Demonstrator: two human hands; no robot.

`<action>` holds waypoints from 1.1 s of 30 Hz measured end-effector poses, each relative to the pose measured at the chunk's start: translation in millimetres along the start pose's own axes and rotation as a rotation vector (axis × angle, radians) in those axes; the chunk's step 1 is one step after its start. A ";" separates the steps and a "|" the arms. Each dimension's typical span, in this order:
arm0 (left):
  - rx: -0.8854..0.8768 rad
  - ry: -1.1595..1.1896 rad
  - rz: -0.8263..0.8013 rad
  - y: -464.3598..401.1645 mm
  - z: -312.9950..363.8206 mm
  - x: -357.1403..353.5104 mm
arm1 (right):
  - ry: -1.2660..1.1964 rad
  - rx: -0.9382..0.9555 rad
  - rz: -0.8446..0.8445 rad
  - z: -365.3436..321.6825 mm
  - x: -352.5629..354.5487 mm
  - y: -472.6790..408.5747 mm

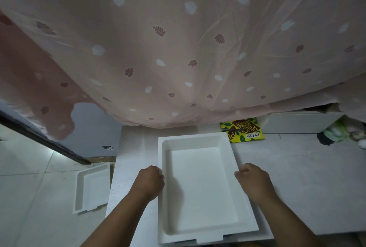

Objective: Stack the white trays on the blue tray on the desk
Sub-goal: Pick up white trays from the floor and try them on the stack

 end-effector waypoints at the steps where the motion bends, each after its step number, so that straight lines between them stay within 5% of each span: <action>1: 0.024 0.050 -0.020 -0.8 -2.8 -3.4 | -0.062 -0.042 -0.043 5.6 -4.5 -2.6; 5: 0.099 0.221 -0.061 -3.3 -12.6 -11.4 | -0.228 -0.123 -0.144 19.1 -13.3 -11.9; 15: 0.092 0.160 -0.021 4.8 -3.9 -4.0 | -0.156 -0.122 -0.150 14.9 -8.2 -10.4; 23: 0.134 0.322 0.096 37.8 -31.2 16.2 | 0.015 0.490 0.092 -98.9 13.9 25.3; 27: 0.160 0.449 0.135 67.8 -68.7 29.5 | 0.031 0.744 0.026 -170.8 -14.2 64.7; 33: 0.155 0.602 0.202 110.4 -153.4 61.6 | 0.037 0.771 -0.217 -223.8 -88.5 143.5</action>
Point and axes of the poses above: each hand's wrist, its own y-axis away from the middle knuckle, its own x-axis out of the back of the hand, z = x × y, the point moved 9 cm from there along -y, towards the middle knuckle, and after that the axes turned 2 degrees about -y, right-handed, at the moved point
